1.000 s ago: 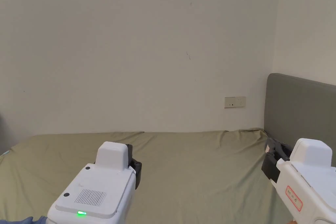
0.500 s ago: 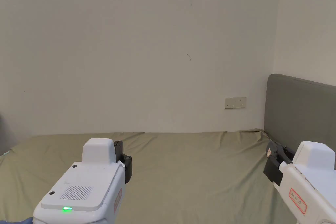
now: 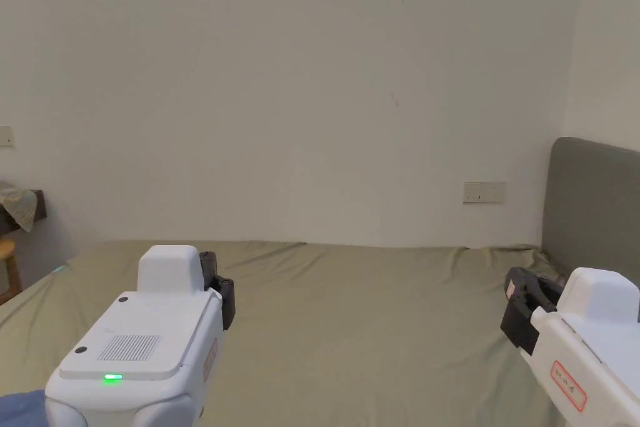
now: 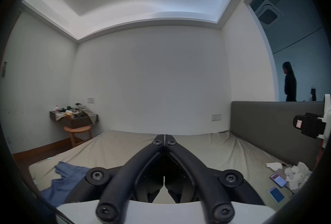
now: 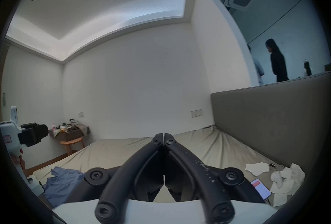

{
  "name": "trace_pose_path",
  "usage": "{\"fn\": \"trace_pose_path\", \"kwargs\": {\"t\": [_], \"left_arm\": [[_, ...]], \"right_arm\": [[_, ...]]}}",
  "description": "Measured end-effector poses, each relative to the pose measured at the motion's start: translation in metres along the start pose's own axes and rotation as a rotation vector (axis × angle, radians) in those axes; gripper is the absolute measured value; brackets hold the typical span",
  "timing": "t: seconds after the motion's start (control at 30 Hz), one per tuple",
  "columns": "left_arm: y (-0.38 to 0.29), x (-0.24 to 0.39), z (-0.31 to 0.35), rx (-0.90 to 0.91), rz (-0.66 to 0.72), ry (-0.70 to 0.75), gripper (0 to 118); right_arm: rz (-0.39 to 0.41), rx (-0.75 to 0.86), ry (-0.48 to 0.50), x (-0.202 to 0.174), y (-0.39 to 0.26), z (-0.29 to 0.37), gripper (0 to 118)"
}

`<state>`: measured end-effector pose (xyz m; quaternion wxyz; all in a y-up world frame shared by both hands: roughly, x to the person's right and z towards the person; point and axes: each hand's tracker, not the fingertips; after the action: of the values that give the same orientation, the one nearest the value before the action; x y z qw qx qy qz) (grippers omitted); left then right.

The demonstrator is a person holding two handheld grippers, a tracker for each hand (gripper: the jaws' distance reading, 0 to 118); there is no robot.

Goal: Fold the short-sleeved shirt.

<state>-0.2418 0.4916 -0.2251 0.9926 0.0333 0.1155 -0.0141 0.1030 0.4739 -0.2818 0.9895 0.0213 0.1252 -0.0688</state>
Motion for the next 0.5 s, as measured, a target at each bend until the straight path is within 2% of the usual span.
{"fn": "trace_pose_path", "kwargs": {"t": [0.07,0.23,0.37,0.5], "left_arm": [[0.001,-0.026,0.017,0.004,-0.028,0.081,0],[0.001,-0.108,0.086,-0.003,-0.057,0.350,0],[-0.003,-0.171,0.159,-0.043,-0.082,0.623,0],[-0.012,-0.213,0.221,-0.085,-0.083,0.797,0]], "right_arm": [[0.029,0.000,0.088,-0.033,-0.004,-0.010,0],[-0.030,-0.056,0.363,-0.127,-0.021,-0.030,0],[-0.033,-0.098,0.584,-0.212,-0.040,-0.028,0],[-0.044,-0.149,0.768,-0.279,-0.058,-0.017,0]]}}
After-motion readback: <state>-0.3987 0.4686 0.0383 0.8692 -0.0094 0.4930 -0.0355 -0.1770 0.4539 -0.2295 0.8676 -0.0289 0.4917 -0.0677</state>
